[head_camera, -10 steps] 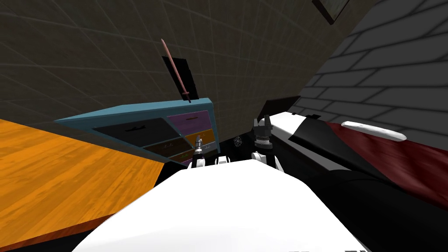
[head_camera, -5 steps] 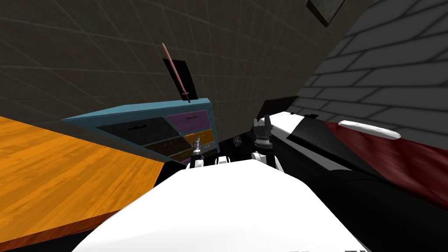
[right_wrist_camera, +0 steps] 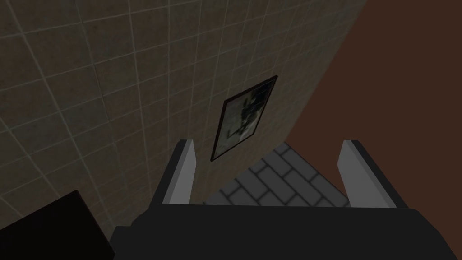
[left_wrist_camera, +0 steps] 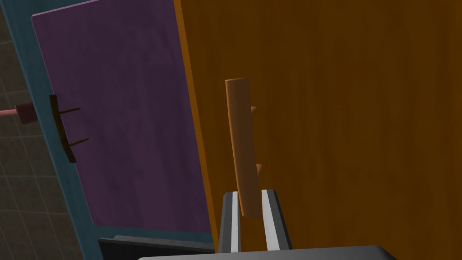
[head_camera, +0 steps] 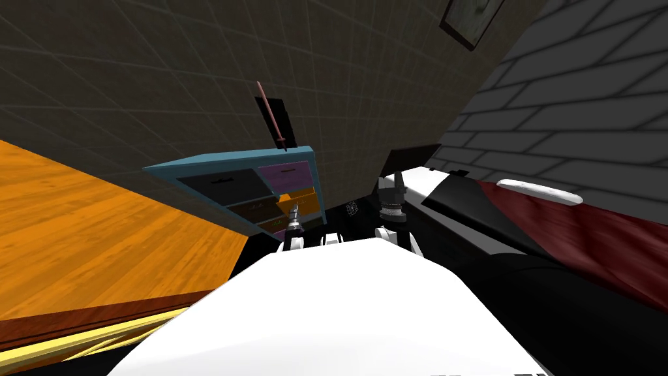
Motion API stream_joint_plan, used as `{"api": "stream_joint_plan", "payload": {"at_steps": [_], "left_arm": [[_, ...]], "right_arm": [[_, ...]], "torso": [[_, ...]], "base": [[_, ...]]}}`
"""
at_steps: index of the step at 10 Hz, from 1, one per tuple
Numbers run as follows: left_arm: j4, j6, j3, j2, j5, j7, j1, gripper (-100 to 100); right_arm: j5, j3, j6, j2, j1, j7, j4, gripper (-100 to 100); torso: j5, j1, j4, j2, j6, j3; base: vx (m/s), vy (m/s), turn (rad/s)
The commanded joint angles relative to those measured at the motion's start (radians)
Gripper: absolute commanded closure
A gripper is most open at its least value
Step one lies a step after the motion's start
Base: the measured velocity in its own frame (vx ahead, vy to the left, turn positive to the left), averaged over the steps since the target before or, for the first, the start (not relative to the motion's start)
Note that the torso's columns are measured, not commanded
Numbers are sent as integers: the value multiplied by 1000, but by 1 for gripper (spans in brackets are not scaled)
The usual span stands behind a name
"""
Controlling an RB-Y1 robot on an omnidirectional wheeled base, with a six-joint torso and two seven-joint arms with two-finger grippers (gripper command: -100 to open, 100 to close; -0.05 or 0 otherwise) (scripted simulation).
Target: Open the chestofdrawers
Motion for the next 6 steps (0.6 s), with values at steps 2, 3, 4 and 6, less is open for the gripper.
{"api": "stream_joint_plan", "payload": {"at_steps": [2,3,4,6], "left_arm": [[-8,10,-11,-2,-4,0,10,100],[-10,13,-14,-3,-6,0,13,100],[-49,51,-7,-1,-3,0,-6,-100],[-83,97,-5,-1,-3,-2,-20,-100]], "right_arm": [[0,0,0,0,0,0,0,0],[0,0,0,0,0,0,0,0],[0,0,0,0,0,0,0,0],[0,0,0,0,0,0,0,0]], "torso": [[1,-3,-1,9,1,6],[1,-3,-1,7,1,5],[2,-1,-1,7,1,5],[0,2,0,0,-1,0]], "base": [[-162,-55,16],[-187,-22,5],[-130,-9,17],[-25,-1,23]]}}
